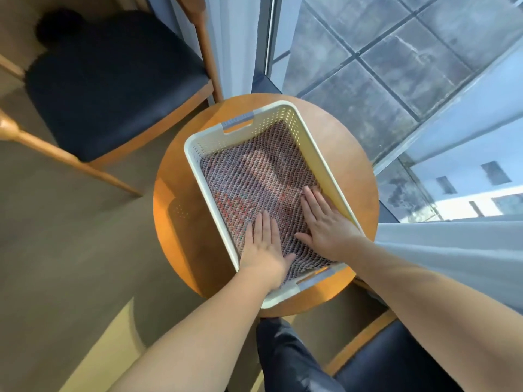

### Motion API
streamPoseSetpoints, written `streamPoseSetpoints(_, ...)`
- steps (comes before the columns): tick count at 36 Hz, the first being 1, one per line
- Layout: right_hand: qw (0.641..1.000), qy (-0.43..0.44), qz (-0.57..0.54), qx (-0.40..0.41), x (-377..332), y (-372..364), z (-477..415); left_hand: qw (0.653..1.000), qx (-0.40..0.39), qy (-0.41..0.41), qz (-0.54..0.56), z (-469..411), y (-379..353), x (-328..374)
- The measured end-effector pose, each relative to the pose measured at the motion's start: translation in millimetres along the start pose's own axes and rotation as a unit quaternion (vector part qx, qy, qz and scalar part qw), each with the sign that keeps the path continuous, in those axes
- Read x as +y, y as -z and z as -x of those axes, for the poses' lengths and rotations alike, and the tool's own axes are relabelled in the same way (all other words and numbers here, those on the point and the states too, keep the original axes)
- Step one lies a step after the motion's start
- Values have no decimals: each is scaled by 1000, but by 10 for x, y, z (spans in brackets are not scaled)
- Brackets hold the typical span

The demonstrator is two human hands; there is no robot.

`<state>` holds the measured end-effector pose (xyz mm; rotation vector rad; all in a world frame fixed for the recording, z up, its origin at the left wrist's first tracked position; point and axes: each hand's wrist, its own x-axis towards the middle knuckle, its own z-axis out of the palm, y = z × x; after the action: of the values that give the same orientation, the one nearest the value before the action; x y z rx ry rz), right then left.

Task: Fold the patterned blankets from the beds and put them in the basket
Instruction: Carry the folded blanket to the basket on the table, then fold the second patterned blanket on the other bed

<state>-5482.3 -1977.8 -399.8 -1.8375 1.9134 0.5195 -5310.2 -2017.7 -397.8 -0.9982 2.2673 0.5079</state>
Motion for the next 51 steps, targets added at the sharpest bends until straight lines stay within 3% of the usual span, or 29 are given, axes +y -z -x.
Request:
streamPoseSetpoints(8, 993, 13, 66, -95, 35, -251, -355, 988, -71, 7, -136, -104, -150, -37)
streamPoseSetpoints(19, 982, -2, 68, -176, 18, -93, -141, 988, -94, 29, -118, -115, -49, -25)
streamPoseSetpoints(22, 974, -20, 30, -222, -8, 21, -25, 993, -80, 28, -84, -9, 69, -60)
streamPoseSetpoints(26, 967, -37, -10, -250, -83, 246, 126, 999, -3, -21, -49, 230, 217, -196)
streamPoseSetpoints(38, 996, 29, -86, -16, -613, 1452, 388, 984, 148, 99, 27, 1339, 1099, -983)
streamPoseSetpoints(51, 963, 193, -25, 185, -2482, 2809, 699, 907, 306, 268, 109, 3214, 1053, -2155)
